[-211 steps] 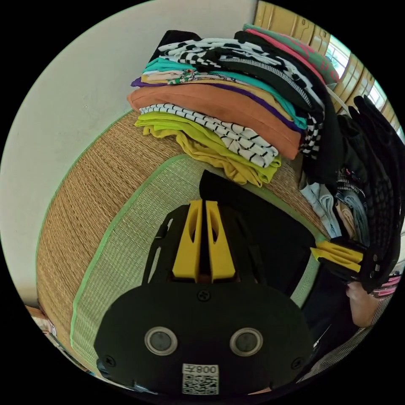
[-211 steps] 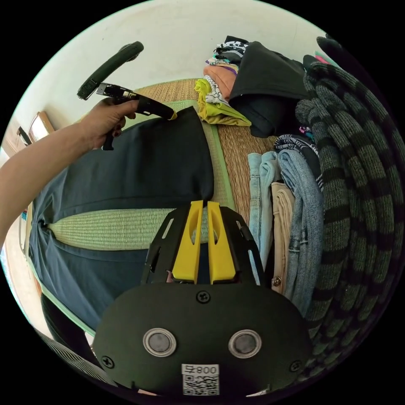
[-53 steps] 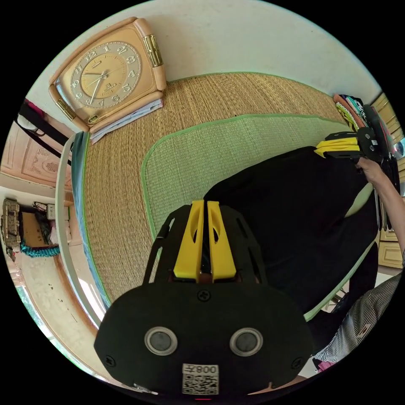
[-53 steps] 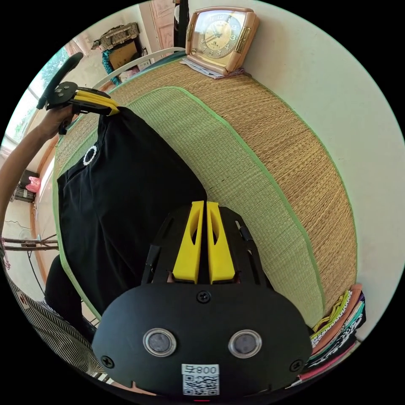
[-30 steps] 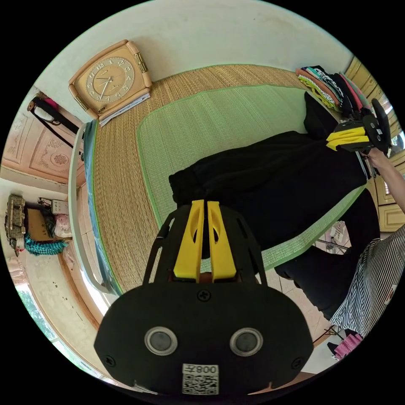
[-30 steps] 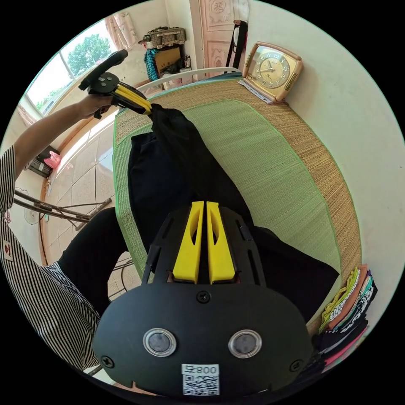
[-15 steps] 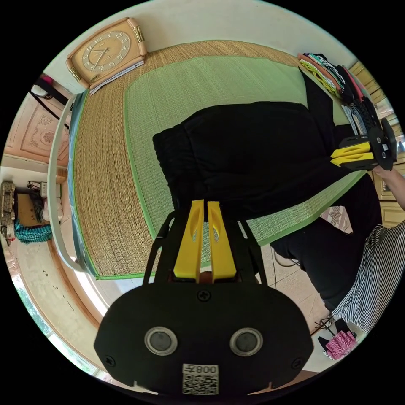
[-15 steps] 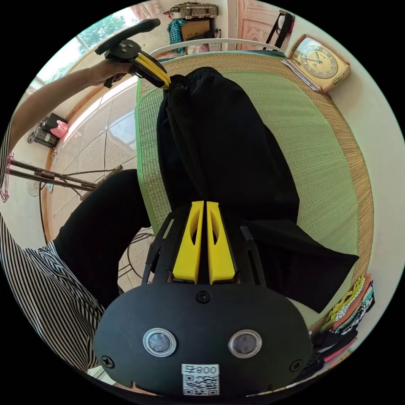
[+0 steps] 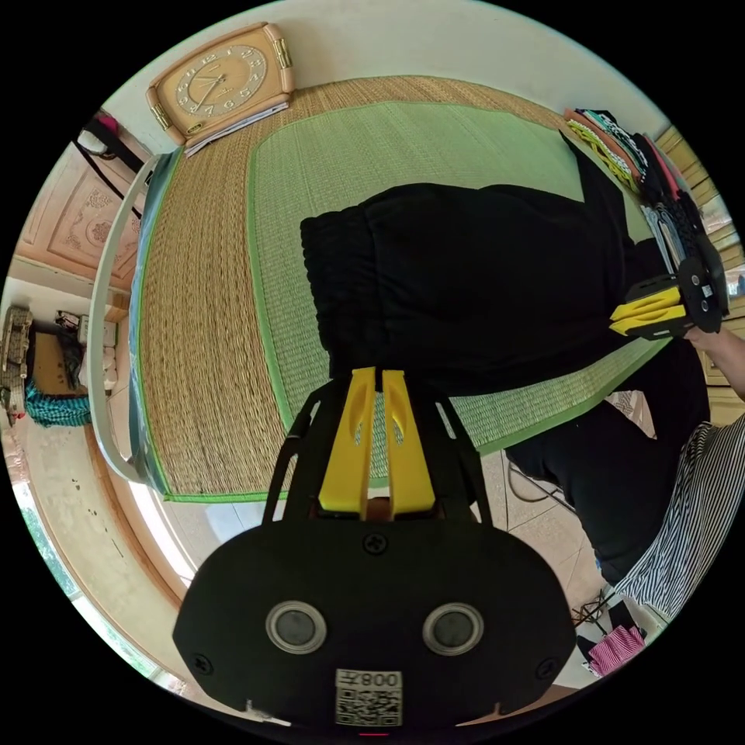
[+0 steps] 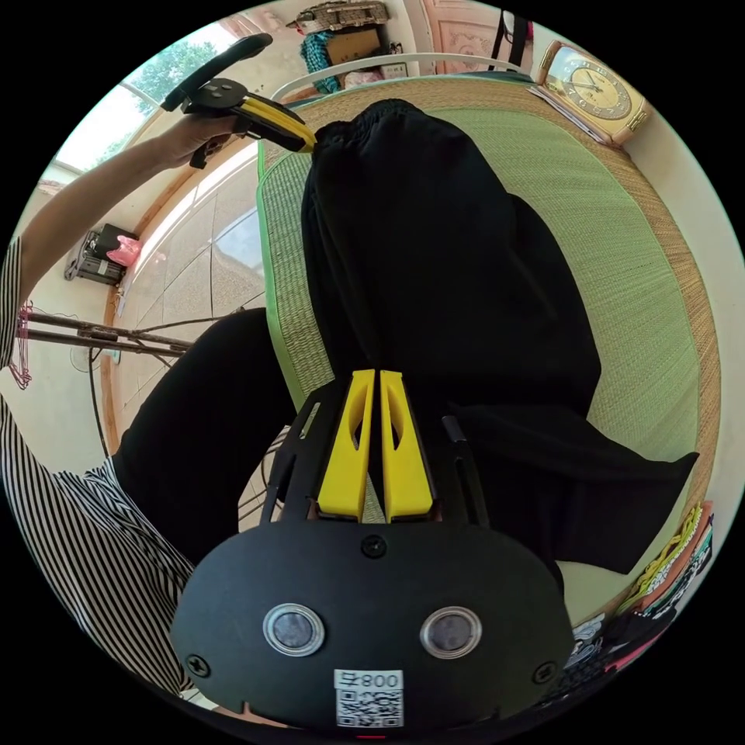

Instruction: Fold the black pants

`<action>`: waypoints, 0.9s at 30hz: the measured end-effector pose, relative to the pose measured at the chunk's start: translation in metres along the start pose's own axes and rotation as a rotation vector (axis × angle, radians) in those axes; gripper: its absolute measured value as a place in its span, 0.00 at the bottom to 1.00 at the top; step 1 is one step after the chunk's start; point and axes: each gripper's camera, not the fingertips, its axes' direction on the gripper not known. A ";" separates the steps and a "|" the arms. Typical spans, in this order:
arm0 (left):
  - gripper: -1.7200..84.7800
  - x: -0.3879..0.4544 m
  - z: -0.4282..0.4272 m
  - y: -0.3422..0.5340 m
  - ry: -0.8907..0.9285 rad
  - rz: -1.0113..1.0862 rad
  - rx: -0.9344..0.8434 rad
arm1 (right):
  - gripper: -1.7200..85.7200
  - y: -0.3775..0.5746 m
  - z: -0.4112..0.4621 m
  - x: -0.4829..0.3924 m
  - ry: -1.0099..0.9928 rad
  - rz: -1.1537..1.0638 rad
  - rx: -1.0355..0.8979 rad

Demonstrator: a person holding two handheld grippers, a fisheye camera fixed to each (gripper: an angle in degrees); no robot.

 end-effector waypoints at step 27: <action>0.02 0.030 0.138 0.051 0.226 -0.280 0.190 | 0.03 0.083 0.072 0.095 -0.217 0.147 0.150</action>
